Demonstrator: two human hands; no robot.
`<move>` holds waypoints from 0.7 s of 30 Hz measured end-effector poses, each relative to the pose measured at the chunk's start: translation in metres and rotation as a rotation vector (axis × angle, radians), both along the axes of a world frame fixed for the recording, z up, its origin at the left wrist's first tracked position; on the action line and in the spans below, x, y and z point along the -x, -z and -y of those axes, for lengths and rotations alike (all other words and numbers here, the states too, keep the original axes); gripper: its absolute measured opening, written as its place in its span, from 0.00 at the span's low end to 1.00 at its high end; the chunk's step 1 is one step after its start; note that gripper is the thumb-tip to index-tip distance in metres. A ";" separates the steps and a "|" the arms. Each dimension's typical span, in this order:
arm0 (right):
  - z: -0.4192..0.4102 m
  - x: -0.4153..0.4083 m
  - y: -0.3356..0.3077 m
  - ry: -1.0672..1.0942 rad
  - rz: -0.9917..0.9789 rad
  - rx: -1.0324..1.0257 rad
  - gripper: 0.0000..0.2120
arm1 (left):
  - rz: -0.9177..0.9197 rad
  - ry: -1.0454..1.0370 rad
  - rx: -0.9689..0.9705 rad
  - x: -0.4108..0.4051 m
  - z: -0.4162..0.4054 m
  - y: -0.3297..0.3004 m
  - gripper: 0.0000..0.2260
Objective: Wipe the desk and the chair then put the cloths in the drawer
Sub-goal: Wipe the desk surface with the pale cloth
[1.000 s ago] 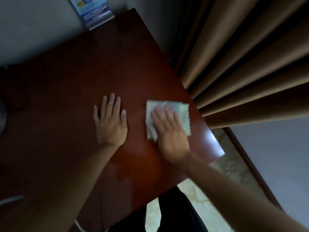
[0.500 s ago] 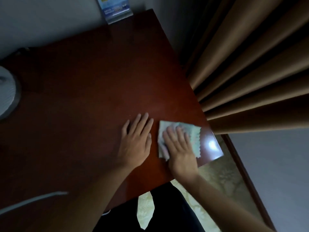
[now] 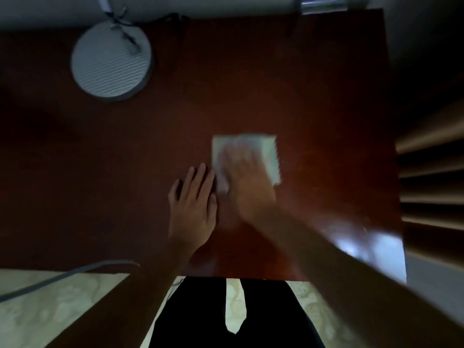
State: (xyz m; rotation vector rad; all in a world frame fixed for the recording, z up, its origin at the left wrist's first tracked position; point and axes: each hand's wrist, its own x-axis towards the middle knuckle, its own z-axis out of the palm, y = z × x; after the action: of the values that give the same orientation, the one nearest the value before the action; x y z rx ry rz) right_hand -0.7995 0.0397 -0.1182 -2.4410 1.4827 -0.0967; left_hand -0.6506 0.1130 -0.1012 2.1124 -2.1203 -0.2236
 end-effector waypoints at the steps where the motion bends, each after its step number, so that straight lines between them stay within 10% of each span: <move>1: -0.039 -0.011 -0.004 -0.082 0.029 -0.016 0.33 | -0.004 -0.061 0.014 -0.009 -0.010 0.002 0.22; 7: -0.058 0.009 -0.007 -0.313 0.023 -0.037 0.33 | -0.031 -0.248 -0.036 -0.050 -0.063 0.002 0.23; 13: 0.058 -0.035 -0.016 -0.003 -0.131 -0.048 0.32 | -0.072 -0.451 -0.038 -0.081 -0.080 -0.004 0.23; 21: -0.099 -0.147 -0.032 -0.243 -0.096 -0.171 0.33 | -0.184 -0.611 0.103 -0.141 -0.109 -0.027 0.21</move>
State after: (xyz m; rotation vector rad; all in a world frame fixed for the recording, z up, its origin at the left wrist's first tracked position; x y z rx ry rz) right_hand -0.6526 0.1390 -0.0862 -2.4910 1.1641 0.1914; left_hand -0.5094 0.2218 -0.0743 2.4393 -1.2793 -0.2172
